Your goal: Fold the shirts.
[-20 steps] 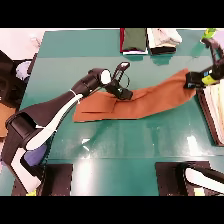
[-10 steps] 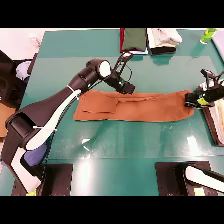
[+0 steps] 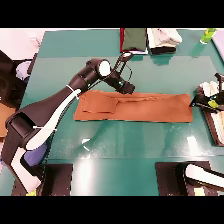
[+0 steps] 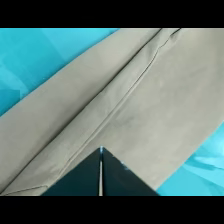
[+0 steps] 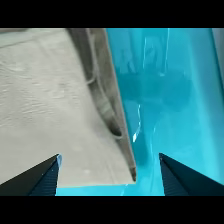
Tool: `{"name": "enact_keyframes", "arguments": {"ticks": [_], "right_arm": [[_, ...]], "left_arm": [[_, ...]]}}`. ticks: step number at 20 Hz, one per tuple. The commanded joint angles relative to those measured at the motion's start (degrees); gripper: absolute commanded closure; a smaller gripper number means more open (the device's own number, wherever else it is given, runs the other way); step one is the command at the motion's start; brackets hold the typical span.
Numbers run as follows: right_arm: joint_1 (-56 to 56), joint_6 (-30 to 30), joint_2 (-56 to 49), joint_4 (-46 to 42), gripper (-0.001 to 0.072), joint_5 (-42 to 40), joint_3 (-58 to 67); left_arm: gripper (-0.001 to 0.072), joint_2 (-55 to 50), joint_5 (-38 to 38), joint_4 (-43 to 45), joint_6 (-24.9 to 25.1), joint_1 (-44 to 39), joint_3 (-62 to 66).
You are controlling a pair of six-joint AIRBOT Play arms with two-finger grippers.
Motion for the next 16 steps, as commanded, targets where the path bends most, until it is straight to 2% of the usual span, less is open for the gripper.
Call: {"name": "enact_keyframes", "arguments": {"ticks": [1,8,10,11,14,16], "right_arm": [[-0.5,-2.1,-5.1,5.2,0.0002,-0.2,0.2],[4.6,-2.2,-11.1,6.6,0.0038,-4.2,0.2],[5.6,-2.2,-10.8,6.5,0.0195,-4.8,0.2],[6.0,-2.2,-10.6,6.5,0.0303,-5.1,0.2],[6.1,-3.5,-9.4,6.2,0.0693,-5.4,0.2],[6.1,-3.5,-7.8,6.3,0.0694,-5.2,0.3]], "left_arm": [[0.0685,0.0,-0.6,0.0,0.0,0.0,0.0],[0.0685,0.0,-0.7,0.0,0.0,0.0,0.0],[0.0685,0.0,-0.7,0.0,0.0,0.0,0.0],[0.0685,0.0,-0.7,0.0,0.0,0.0,0.0],[0.0685,0.0,-0.6,0.0,0.0,0.0,0.0],[0.0685,0.0,-0.5,0.0,0.0,-0.1,0.0]]}}
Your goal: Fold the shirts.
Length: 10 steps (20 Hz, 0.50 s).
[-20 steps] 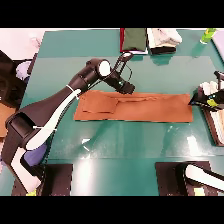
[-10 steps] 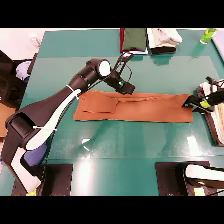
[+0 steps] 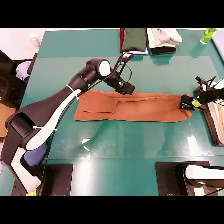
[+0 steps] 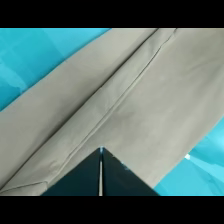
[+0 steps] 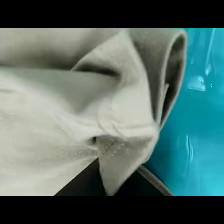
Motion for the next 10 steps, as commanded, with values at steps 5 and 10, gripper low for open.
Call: {"name": "enact_keyframes", "arguments": {"ticks": [5,10], "right_arm": [[1.7,-0.5,10.1,2.6,0.0697,6.7,7.1],[9.0,1.7,15.8,9.5,0.0697,12.5,18.2]], "left_arm": [[0.0686,-1.4,3.8,-0.5,0.0,-0.9,-0.2],[0.0687,-6.0,6.3,-1.4,0.0,-3.6,-0.2]]}}
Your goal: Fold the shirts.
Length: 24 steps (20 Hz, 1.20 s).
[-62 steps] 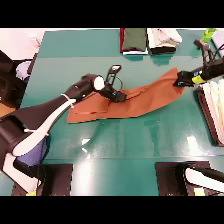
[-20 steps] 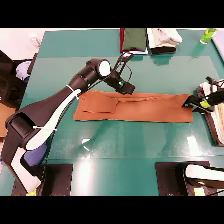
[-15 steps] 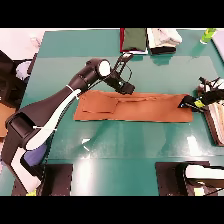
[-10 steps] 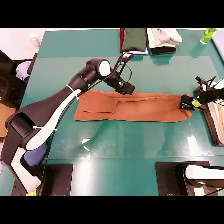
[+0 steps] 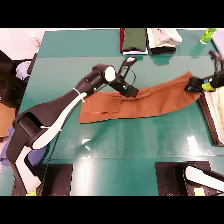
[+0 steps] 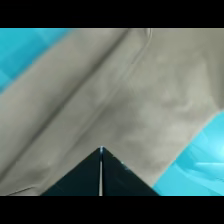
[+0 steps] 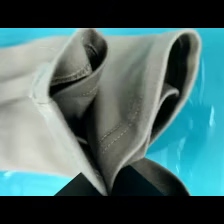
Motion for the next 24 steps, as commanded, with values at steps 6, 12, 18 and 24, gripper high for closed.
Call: {"name": "enact_keyframes", "arguments": {"ticks": [6,12,18,24], "right_arm": [[12.9,5.7,3.5,3.5,0.0697,5.1,12.2],[19.1,9.3,3.5,3.6,0.0697,2.2,12.1],[28.3,14.0,1.9,3.6,0.0696,-5.4,12.1],[47.5,18.3,-9.4,3.6,0.0695,-20.5,12.1]], "left_arm": [[0.0686,-5.4,1.1,-2.7,0.0,-1.2,0.0],[0.0687,-4.3,-2.4,-1.8,-0.2,1.2,1.3],[0.0685,10.1,-8.4,9.6,-0.4,11.9,1.5],[0.0685,25.3,-12.9,16.1,0.1,23.6,1.5]]}}
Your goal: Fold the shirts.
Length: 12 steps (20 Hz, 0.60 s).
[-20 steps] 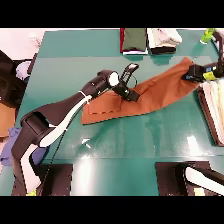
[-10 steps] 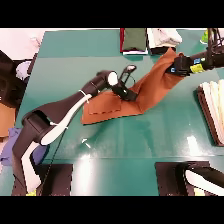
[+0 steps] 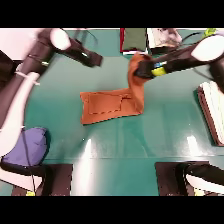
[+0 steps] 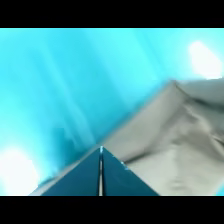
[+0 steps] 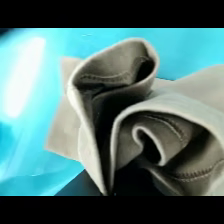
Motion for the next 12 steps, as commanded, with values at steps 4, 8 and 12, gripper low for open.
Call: {"name": "enact_keyframes", "arguments": {"ticks": [4,8,12], "right_arm": [[20.3,4.3,-15.2,0.0,0.0693,-23.7,0.1],[24.8,4.2,-21.9,2.4,0.0186,-26.5,2.7],[19.6,4.2,-17.6,-12.0,0.0187,-12.6,6.3]], "left_arm": [[0.0685,11.9,-4.3,3.4,0.7,9.3,0.0],[0.0685,13.1,-6.5,3.5,1.8,9.6,0.0],[0.0685,13.1,-7.4,3.5,1.8,9.6,0.0]]}}
